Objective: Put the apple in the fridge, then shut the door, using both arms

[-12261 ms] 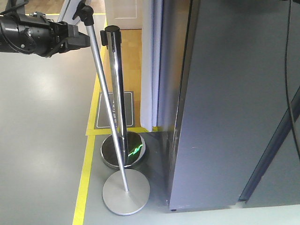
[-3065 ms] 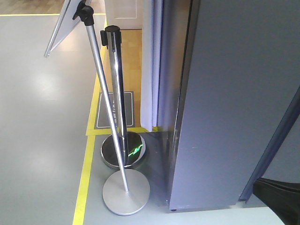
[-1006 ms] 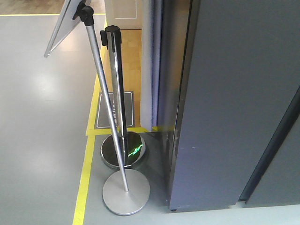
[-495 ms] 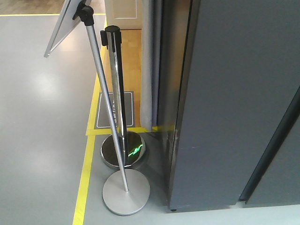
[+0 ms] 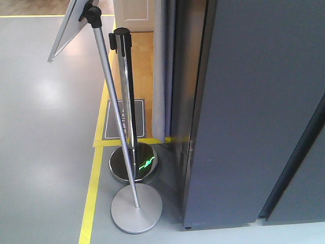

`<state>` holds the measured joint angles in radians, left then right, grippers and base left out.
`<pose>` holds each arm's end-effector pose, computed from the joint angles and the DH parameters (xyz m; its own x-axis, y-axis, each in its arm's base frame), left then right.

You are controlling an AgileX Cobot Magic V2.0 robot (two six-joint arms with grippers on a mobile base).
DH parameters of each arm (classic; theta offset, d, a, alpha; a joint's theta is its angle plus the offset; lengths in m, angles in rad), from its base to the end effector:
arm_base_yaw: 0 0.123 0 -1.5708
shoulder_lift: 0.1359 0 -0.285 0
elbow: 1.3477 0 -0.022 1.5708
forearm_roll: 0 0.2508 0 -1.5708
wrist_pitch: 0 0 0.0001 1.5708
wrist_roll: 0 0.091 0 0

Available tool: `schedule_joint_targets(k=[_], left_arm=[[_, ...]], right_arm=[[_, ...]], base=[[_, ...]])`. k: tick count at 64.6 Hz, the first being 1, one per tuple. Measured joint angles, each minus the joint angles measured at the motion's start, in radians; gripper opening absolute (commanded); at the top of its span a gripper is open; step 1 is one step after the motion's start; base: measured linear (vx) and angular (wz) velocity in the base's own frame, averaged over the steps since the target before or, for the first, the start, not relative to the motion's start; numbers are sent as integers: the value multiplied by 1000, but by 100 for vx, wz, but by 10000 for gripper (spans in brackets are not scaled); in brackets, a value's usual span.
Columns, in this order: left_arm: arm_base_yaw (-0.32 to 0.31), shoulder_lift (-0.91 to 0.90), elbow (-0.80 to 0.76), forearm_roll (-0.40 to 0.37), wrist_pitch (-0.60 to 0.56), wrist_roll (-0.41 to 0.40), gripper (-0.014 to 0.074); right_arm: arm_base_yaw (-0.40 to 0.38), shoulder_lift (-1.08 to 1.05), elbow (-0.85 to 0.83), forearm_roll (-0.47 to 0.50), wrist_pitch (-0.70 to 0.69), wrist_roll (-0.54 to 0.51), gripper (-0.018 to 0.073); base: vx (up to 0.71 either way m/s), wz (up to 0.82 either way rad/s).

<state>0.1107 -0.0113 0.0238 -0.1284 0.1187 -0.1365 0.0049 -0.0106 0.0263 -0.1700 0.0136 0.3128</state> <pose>0.0564 0.0049 0.1951 -0.0164 -0.2644 -0.9643 -0.1033 0.9597 -0.2613 0.0567 0.0001 0.2037 0.0571 0.1426 -0.9881 -0.0108 0.9898 0.1422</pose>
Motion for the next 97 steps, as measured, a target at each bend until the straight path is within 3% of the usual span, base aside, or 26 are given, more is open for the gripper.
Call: schedule_joint_targets(k=[97], left_arm=[[0, 0, 0, 0, 0, 0, -6]], right_arm=[[0, 0, 0, 0, 0, -7, -5]], base=[[0, 0]])
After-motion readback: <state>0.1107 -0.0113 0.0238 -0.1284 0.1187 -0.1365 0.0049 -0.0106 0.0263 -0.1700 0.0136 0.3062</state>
